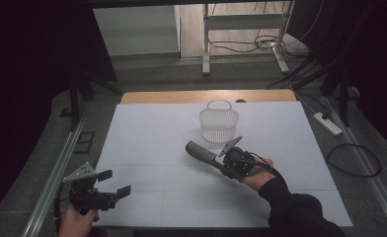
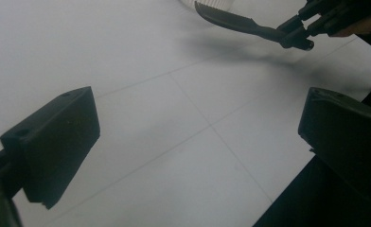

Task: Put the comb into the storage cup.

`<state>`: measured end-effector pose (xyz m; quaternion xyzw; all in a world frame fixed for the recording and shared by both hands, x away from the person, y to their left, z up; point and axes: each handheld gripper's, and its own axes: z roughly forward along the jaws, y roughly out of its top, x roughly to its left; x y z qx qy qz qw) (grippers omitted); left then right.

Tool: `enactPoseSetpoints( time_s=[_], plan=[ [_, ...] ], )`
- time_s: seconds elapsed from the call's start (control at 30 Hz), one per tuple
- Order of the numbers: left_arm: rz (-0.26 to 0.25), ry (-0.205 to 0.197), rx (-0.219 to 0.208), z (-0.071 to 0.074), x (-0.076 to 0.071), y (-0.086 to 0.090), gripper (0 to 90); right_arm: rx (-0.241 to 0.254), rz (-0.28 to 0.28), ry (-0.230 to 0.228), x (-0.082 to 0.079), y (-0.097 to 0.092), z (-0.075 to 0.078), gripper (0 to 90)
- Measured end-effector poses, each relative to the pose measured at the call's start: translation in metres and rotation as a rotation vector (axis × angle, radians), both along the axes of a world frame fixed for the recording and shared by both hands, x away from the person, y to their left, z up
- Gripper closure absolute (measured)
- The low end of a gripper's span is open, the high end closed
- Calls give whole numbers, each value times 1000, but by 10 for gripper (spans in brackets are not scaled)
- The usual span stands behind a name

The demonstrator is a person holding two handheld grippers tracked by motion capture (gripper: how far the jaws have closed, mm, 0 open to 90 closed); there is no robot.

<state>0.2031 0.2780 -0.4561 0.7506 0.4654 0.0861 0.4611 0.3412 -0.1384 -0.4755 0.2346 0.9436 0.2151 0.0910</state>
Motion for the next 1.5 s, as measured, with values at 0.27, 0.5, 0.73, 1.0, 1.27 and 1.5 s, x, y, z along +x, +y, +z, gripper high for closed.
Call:
enactPoseSetpoints(
  time_s=[0.27,0.5,0.73,1.0,1.27,1.5],
  plan=[
    [-6,-18,31,10,15,-14,0,67,20,-54,-9,-6,13,728],
    [-30,-36,29,18,33,-28,0,104,42,-99,-16,-9,20,728],
    [-61,-50,32,24,51,-40,0,139,40,-129,-21,-16,25,728],
    [-103,-58,1,33,71,-56,0,176,40,-153,-26,-23,31,728],
    [-141,-56,-32,42,91,-74,0,206,51,-187,-31,-26,36,728],
    [-162,-51,-37,44,106,-88,0,222,47,-211,-33,-28,38,728]
  ],
)
